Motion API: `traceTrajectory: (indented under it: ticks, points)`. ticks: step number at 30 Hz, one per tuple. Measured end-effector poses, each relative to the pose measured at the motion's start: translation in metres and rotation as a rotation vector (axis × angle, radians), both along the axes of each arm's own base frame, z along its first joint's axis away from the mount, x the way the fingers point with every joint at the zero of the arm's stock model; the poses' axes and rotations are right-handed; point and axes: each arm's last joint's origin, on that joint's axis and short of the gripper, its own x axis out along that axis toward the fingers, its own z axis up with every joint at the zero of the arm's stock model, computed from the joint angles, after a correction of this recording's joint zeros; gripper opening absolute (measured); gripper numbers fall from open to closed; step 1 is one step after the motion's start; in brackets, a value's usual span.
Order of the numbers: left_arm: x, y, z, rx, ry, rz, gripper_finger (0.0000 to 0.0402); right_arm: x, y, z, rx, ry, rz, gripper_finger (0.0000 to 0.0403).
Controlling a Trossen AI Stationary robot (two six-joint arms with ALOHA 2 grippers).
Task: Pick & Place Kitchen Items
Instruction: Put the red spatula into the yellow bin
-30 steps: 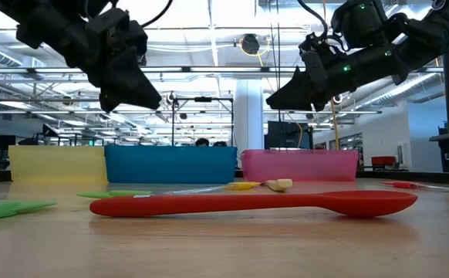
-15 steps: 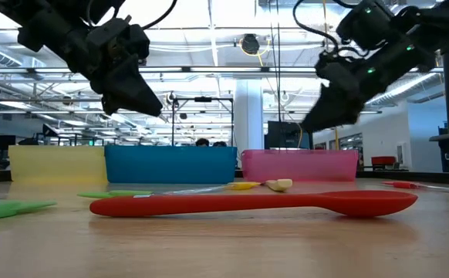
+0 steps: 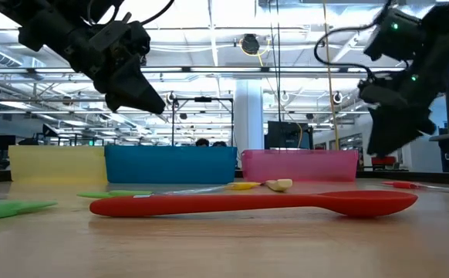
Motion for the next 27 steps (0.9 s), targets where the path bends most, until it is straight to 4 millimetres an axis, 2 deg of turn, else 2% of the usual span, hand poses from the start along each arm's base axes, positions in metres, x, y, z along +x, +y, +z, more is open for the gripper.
traceTrajectory:
  ticks: [8, 13, 21, 27]
  points:
    - [0.0, 0.0, 0.0, 0.016, 0.002, -0.01, 0.0088, -0.014, 0.002, -0.028, 0.066, 0.051, -0.099, 0.0166]
    - [0.001, 0.0, 0.002, 0.028, -0.02, -0.017, 0.0088, -0.009, 0.003, -0.031, 0.102, -0.029, -0.065, 0.0166]
    - [0.002, 0.0, 0.004, 0.045, -0.038, -0.029, 0.0088, -0.016, 0.004, -0.043, 0.124, -0.011, -0.114, 0.0156]
    - [0.002, 0.0, 0.004, 0.045, -0.038, -0.029, 0.0088, -0.014, 0.005, -0.043, 0.129, -0.034, -0.095, 0.014]
